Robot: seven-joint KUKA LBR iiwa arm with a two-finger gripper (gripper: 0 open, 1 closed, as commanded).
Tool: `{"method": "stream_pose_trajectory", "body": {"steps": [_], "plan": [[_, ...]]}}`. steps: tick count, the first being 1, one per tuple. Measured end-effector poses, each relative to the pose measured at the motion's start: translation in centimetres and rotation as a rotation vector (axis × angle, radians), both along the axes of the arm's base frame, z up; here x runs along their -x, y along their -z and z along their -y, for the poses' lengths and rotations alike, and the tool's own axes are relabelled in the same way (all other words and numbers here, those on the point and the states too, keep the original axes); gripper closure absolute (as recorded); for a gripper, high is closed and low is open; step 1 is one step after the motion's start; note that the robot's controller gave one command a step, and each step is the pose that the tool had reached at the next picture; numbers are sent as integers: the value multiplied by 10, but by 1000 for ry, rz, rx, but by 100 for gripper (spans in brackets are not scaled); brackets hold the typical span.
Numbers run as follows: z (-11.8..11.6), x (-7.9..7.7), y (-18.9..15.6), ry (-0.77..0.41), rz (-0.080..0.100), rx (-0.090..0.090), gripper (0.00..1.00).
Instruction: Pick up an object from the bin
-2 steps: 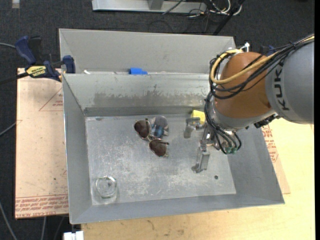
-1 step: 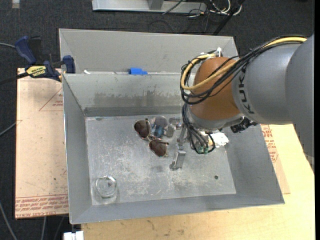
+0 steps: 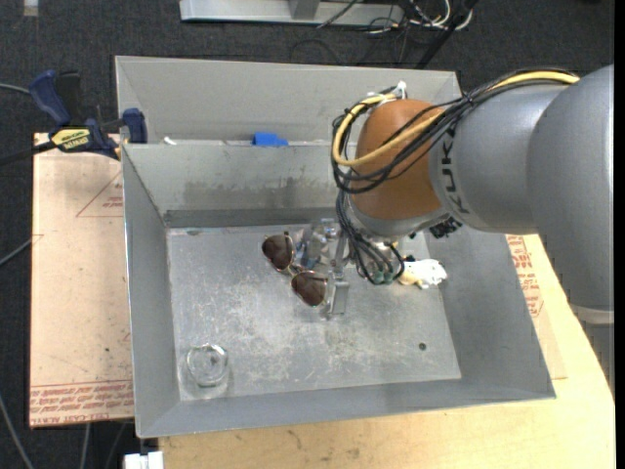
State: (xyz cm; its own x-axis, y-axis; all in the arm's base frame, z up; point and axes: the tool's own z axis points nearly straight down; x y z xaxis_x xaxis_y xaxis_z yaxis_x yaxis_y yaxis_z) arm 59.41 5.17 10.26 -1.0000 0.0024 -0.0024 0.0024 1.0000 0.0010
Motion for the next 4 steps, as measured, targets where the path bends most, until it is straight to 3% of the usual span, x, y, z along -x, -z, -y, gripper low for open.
{"method": "stream_pose_trajectory", "body": {"steps": [1, 2, 3, 4], "plan": [[-20, -18, -17, 75, 0, 0, 0], [-34, -6, 26, 257, 0, -1, 0], [-35, -8, 36, 282, 5, -4, 100], [-34, -8, 35, 286, 3, -3, 100]]}}
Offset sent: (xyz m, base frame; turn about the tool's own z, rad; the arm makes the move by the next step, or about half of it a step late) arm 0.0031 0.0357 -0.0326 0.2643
